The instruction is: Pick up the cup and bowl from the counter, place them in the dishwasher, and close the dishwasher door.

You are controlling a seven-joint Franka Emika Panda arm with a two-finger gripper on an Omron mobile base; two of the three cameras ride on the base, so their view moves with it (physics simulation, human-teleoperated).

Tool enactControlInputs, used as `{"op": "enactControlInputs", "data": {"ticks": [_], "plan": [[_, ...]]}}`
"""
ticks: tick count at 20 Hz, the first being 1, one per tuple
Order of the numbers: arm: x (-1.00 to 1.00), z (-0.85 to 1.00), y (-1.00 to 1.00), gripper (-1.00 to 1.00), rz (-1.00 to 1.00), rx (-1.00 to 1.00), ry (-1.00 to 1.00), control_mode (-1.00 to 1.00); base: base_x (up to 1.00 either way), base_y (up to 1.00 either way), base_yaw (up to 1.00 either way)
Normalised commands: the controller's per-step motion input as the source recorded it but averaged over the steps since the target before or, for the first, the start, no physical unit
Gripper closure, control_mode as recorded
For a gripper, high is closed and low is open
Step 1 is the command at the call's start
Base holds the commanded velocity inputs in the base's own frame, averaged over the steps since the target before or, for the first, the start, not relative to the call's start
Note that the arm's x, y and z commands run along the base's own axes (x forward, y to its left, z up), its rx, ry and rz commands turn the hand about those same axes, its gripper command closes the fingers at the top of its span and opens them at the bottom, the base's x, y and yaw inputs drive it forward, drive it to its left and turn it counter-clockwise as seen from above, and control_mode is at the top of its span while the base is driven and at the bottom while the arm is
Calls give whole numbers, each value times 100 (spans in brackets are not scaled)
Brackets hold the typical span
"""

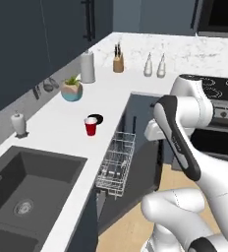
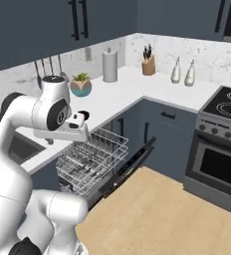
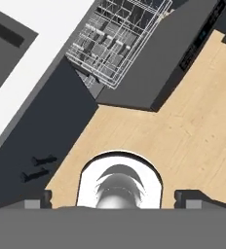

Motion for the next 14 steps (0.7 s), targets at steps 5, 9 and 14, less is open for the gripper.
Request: {"op": "enactControlInputs", "data": {"ticks": [5, 9, 14], "plan": [[0, 0, 0, -100, 0, 0, 0, 100, 27, 53, -17], [0, 0, 0, -100, 0, 0, 0, 100, 57, -31, -6], [0, 0, 0, -100, 0, 0, 0, 100, 37, 13, 2]]}}
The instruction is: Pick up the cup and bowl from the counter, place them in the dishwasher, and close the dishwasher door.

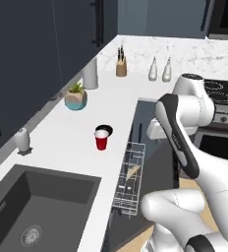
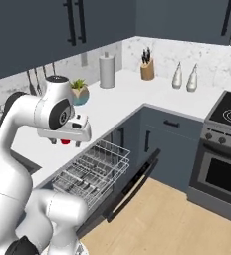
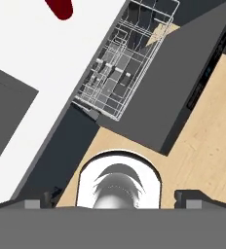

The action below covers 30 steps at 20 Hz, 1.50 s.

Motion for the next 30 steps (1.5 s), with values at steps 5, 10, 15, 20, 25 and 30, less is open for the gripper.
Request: {"op": "enactControlInputs", "data": {"ticks": [5, 10, 15, 20, 25, 30], "plan": [[0, 0, 0, -100, 0, 0, 0, 100, -1, 99, -11], [0, 0, 0, -100, 0, 0, 0, 100, 0, 84, -21], [0, 0, 0, -100, 0, 0, 0, 100, 0, 69, -18], [0, 0, 0, -100, 0, 0, 0, 100, 0, 51, -13], [5, -4, 8, -100, 0, 4, 1, -100, 6, 21, -3], [40, -21, 39, -100, 0, 10, 1, -100, 0, 0, 0]]}}
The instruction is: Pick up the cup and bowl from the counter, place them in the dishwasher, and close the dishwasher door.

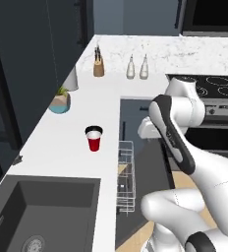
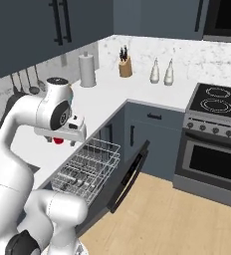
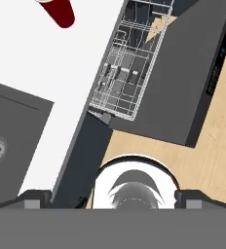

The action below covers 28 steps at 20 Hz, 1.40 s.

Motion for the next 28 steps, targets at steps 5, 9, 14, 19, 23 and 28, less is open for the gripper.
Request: {"op": "enactControlInputs", "data": {"ticks": [5, 9, 14, 19, 23, 28], "plan": [[77, -31, 34, -100, 0, 11, -1, -100, 0, 0, 0], [85, -21, 17, -100, 0, 10, 0, -100, 0, 0, 0], [93, -12, 44, -100, 0, 0, 1, -100, 0, 0, 0], [85, -20, 1, -100, 1, 0, 0, -100, 0, 0, 0], [78, -36, 14, -100, 0, 13, 0, -100, 0, 0, 0], [69, -36, 32, -100, -1, 11, 0, -100, 0, 0, 0]]}}
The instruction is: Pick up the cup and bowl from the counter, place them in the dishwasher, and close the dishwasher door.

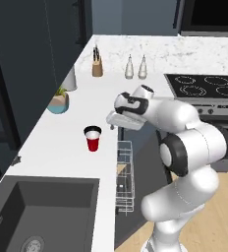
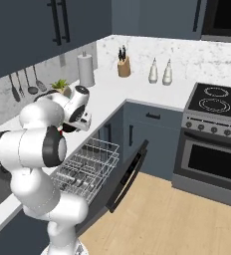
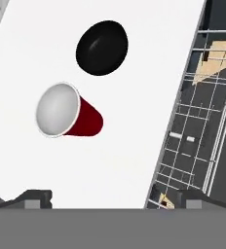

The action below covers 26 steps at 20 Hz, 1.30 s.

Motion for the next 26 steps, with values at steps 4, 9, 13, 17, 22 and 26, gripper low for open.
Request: {"op": "enactControlInputs", "data": {"ticks": [4, 9, 13, 17, 22, 26], "plan": [[74, -23, 34, -100, -7, -2, 0, -100, 0, 0, 0], [54, -25, 20, -100, -6, -3, 1, -100, 0, 0, 0], [42, -26, 5, -100, -5, -1, 3, -100, 0, 0, 0], [51, -35, 10, -100, -5, -3, 2, -100, 0, 0, 0], [50, -30, 24, -100, -5, -3, 3, -100, 0, 0, 0], [43, -22, 21, -100, -2, -1, 3, -100, 0, 0, 0]]}}
